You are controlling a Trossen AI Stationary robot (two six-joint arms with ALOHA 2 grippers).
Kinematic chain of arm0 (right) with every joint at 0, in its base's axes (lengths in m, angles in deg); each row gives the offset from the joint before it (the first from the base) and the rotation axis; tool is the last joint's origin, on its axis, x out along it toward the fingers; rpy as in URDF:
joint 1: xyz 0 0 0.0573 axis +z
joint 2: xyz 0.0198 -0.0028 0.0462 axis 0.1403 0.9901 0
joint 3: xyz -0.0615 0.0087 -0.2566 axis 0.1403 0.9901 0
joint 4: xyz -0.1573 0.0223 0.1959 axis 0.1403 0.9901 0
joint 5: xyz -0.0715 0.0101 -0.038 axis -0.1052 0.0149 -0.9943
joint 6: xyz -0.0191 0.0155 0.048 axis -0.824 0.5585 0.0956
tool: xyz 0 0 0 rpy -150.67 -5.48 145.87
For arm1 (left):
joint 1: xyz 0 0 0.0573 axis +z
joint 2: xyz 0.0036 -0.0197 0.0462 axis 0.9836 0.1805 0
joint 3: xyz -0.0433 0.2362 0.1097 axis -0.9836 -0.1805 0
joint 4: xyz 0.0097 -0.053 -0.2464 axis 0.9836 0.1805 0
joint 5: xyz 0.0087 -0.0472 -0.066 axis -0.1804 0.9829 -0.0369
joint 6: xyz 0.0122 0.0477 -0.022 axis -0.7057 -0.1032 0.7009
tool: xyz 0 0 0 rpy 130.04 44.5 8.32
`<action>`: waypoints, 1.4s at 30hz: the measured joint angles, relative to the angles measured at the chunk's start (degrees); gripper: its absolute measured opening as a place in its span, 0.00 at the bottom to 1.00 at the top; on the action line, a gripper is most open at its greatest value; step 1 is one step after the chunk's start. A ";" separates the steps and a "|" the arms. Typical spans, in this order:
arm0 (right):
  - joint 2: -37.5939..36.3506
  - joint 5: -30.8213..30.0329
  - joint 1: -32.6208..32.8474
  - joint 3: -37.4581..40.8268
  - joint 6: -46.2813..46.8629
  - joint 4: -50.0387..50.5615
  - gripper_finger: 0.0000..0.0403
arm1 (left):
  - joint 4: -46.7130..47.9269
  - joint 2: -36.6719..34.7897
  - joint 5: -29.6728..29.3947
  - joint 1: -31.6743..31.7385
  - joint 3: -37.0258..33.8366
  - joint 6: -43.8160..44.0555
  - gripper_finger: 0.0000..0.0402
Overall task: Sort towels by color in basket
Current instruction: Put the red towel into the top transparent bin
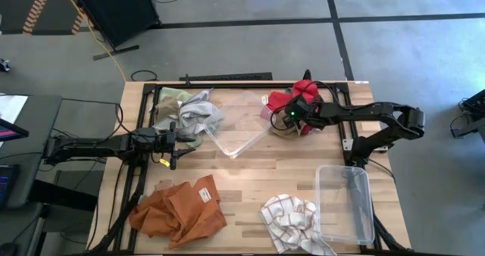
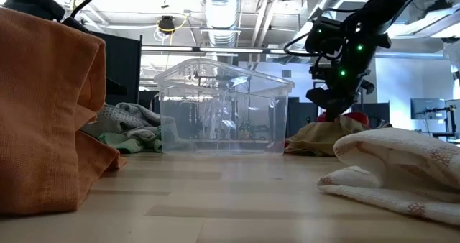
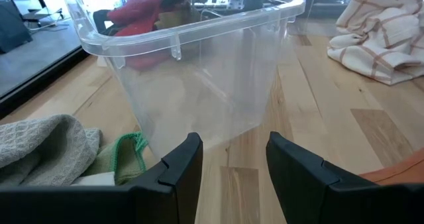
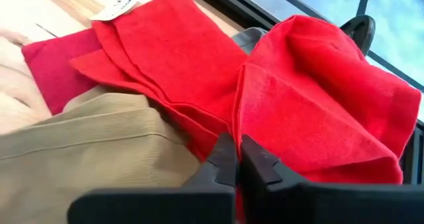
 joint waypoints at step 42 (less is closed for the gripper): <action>-21.96 0.70 7.66 -1.09 -1.58 0.12 0.05 | -0.02 -0.01 -0.01 0.00 0.00 0.00 0.40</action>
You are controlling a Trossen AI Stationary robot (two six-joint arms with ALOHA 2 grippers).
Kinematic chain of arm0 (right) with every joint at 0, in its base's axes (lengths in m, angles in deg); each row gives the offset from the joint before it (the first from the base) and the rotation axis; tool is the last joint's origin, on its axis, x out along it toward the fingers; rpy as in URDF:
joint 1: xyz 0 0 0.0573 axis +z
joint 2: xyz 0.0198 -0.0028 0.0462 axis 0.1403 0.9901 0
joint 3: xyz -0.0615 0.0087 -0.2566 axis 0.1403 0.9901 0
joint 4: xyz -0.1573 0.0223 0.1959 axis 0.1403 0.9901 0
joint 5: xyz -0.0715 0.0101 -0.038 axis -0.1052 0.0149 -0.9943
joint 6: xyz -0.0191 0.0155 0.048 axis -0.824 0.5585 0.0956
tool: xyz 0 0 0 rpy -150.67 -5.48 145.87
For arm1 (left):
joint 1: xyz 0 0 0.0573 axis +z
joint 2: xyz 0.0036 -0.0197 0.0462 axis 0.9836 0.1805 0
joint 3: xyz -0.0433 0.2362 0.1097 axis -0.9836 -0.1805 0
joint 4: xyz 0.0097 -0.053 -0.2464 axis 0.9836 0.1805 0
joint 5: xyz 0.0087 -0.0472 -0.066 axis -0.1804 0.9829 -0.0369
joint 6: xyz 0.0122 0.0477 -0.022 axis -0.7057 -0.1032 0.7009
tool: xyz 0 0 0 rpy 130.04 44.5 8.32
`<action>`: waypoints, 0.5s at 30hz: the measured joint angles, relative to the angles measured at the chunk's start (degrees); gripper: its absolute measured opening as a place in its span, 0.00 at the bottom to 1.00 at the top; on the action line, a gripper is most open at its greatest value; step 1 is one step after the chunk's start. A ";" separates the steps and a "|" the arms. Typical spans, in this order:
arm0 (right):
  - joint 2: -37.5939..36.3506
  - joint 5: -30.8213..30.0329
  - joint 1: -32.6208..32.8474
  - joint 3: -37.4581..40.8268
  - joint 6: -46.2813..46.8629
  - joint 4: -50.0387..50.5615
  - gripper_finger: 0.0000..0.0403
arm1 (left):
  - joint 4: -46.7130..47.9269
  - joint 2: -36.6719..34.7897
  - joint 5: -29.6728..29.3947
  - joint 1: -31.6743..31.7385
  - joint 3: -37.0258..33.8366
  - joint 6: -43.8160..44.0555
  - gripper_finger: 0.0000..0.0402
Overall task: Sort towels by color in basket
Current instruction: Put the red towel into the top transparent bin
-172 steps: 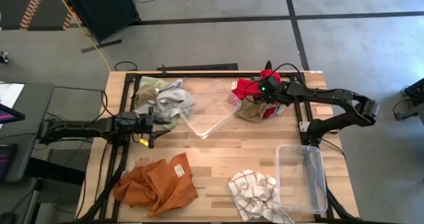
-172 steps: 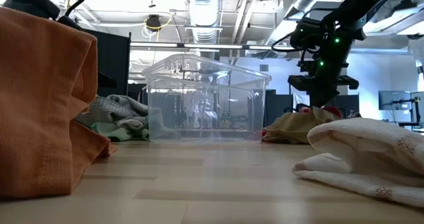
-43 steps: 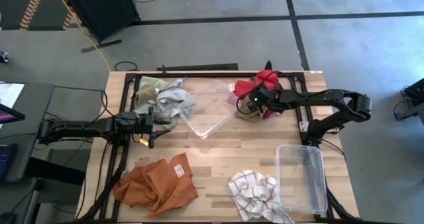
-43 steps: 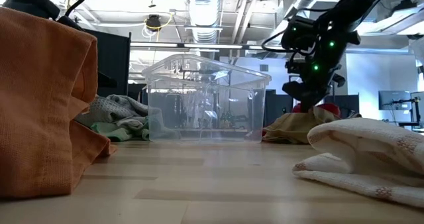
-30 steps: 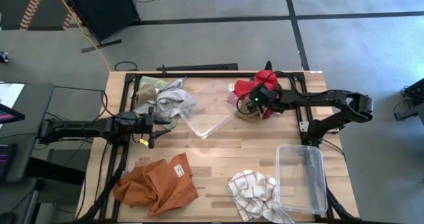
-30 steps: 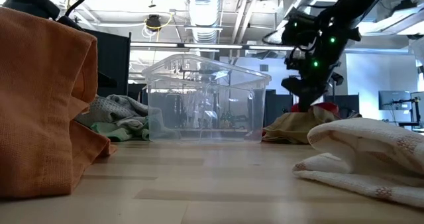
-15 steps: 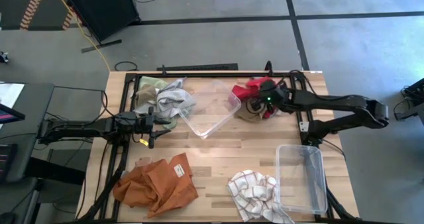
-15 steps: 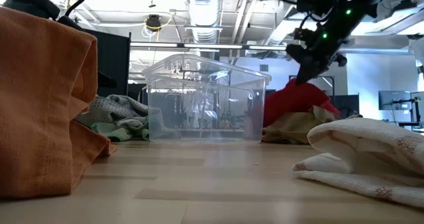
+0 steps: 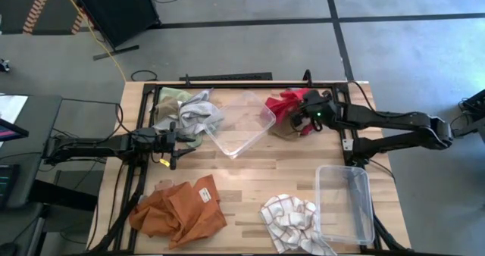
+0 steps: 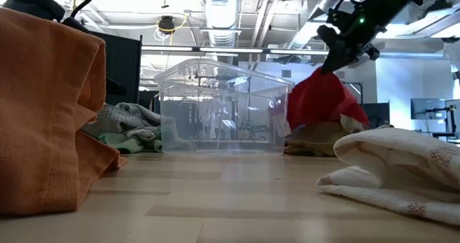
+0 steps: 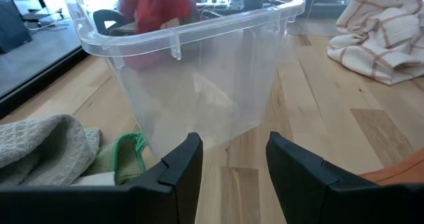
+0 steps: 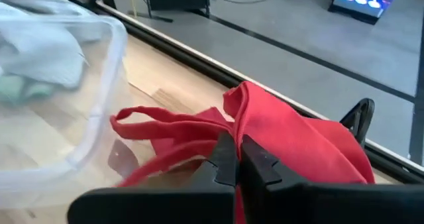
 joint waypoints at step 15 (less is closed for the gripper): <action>-5.16 -1.06 2.62 0.00 -4.53 -5.92 0.05 | 0.02 0.02 -0.01 -0.01 0.00 0.00 0.40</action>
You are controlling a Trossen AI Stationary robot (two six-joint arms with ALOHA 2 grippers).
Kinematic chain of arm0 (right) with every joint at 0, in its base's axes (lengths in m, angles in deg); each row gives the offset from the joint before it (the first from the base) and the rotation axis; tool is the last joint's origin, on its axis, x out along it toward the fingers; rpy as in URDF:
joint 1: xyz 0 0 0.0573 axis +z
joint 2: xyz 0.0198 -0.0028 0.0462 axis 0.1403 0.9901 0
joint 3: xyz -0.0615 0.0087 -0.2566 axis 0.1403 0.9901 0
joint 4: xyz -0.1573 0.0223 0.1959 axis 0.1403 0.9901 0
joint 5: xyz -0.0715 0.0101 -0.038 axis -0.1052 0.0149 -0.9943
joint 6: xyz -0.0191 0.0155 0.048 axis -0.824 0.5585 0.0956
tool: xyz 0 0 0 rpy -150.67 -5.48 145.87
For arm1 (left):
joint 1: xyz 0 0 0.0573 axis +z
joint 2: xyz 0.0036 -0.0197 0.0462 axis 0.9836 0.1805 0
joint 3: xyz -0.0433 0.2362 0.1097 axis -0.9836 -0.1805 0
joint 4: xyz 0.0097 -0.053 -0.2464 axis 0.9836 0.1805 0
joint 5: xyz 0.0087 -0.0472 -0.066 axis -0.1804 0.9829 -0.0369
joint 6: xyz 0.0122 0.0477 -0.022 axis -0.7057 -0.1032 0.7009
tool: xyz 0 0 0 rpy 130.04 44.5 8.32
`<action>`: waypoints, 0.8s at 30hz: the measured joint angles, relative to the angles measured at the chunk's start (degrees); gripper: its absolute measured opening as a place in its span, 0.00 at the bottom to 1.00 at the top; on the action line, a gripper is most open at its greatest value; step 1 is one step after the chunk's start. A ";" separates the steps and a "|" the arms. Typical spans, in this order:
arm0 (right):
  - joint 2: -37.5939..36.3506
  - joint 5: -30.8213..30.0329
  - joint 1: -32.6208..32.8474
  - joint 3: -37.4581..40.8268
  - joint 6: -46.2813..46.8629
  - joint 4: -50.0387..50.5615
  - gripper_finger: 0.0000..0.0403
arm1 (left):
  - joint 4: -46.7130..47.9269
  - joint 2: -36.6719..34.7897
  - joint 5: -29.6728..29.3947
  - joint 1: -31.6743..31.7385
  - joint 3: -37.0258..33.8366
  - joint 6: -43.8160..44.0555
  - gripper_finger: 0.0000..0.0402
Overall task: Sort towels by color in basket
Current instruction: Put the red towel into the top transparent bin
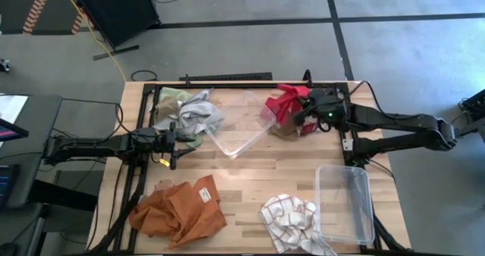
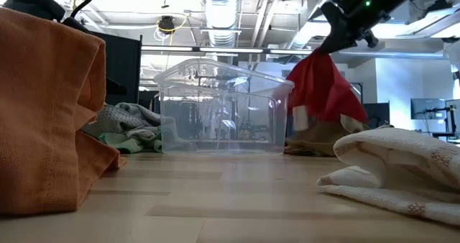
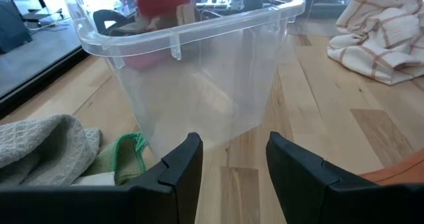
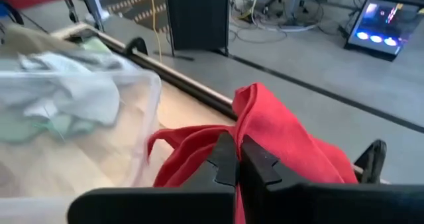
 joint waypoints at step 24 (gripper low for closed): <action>-0.75 0.10 3.71 -0.02 -12.72 -16.18 0.05 | 0.00 -0.02 0.02 0.00 -0.01 0.00 0.40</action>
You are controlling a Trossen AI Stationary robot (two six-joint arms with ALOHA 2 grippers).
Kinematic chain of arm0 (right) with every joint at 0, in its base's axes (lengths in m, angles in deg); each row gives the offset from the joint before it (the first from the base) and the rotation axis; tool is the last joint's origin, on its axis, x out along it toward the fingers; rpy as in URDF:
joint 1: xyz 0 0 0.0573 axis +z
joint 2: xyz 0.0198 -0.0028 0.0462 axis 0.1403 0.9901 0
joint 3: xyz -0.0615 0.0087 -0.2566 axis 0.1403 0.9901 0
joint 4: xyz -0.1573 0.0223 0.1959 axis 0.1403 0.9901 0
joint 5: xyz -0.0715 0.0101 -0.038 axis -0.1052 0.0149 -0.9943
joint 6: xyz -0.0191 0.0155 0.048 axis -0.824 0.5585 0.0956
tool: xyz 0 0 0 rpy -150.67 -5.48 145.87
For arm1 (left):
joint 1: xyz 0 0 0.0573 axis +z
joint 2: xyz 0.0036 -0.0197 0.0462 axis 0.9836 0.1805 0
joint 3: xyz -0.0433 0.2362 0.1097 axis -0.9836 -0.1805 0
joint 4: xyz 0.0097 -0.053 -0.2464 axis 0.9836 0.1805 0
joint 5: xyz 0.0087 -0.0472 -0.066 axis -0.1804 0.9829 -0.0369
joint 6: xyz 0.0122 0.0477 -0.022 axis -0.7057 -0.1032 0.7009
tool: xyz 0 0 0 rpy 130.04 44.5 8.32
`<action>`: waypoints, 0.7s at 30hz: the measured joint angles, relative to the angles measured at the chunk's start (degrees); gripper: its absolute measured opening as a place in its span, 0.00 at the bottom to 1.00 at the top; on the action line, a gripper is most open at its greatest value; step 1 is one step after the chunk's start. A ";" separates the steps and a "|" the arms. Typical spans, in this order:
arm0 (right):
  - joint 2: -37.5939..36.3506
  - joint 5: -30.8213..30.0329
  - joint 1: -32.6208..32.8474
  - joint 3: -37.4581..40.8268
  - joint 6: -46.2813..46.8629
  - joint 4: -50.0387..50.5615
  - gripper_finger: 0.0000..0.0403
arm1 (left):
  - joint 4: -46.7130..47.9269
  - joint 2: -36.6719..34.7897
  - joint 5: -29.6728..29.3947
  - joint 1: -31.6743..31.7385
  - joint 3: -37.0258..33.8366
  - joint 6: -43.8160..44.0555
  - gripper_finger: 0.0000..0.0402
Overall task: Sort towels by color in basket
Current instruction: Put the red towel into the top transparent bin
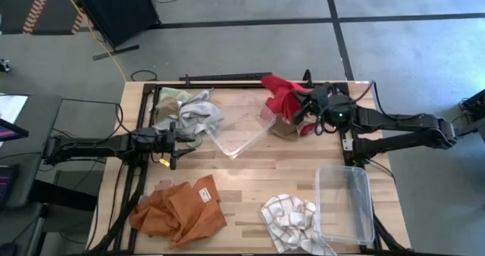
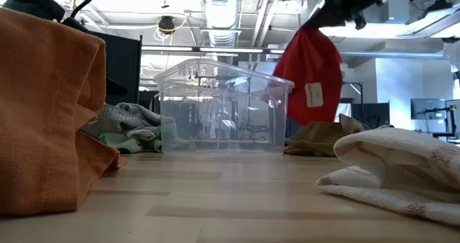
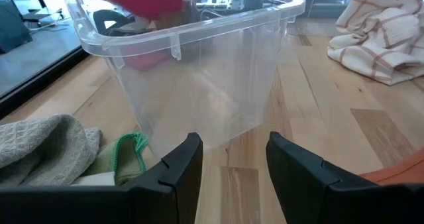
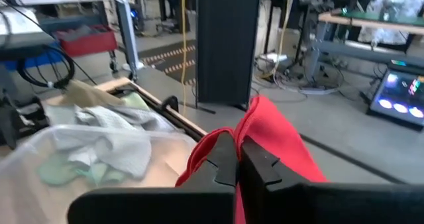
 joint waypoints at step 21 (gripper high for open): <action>0.02 4.92 7.24 0.00 -13.44 -21.03 0.05 | 0.00 0.00 -0.01 0.02 0.01 0.00 0.40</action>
